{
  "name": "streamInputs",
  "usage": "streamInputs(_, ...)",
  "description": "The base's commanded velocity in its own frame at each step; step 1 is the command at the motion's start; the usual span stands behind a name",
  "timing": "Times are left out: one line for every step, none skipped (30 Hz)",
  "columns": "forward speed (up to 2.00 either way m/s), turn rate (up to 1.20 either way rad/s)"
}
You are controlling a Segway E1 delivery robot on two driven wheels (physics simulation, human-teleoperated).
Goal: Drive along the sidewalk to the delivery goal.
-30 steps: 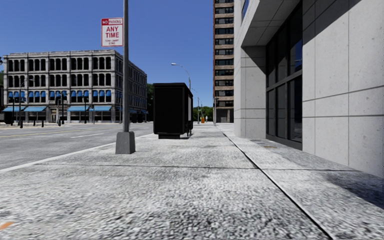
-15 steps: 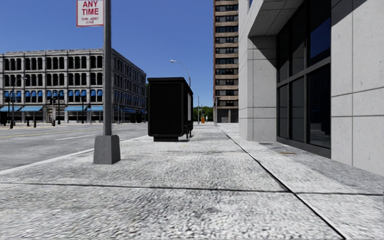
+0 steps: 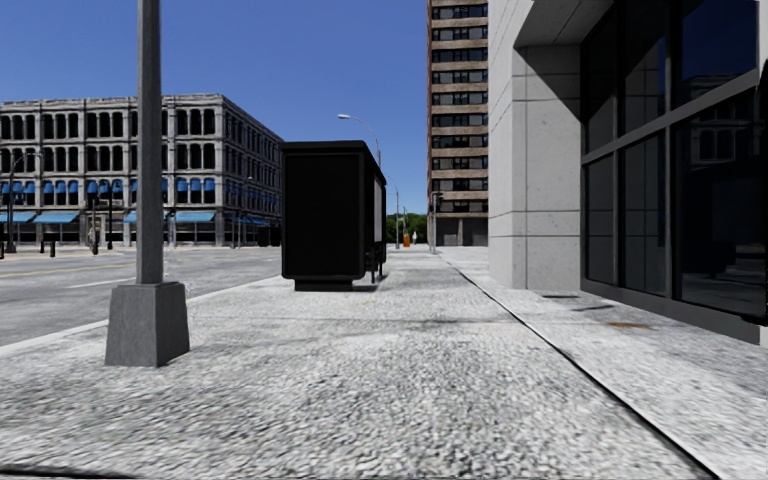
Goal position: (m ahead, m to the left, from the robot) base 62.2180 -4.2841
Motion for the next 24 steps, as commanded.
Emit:
streamInputs(2.00, 0.00)
streamInputs(2.00, 0.00)
streamInputs(2.00, 0.00)
streamInputs(2.00, 0.00)
streamInputs(2.00, 0.00)
streamInputs(2.00, 0.00)
streamInputs(2.00, 0.00)
streamInputs(2.00, 0.00)
streamInputs(2.00, 0.00)
streamInputs(2.00, 0.00)
streamInputs(2.00, 0.00)
streamInputs(2.00, 0.00)
streamInputs(2.00, 0.00)
streamInputs(2.00, 0.00)
streamInputs(2.00, 0.00)
streamInputs(2.00, 0.00)
streamInputs(2.00, 0.00)
streamInputs(2.00, 0.00)
streamInputs(2.00, 0.00)
streamInputs(2.00, 0.00)
streamInputs(2.00, 0.00)
streamInputs(2.00, -0.01)
streamInputs(2.00, -0.01)
streamInputs(2.00, -0.07)
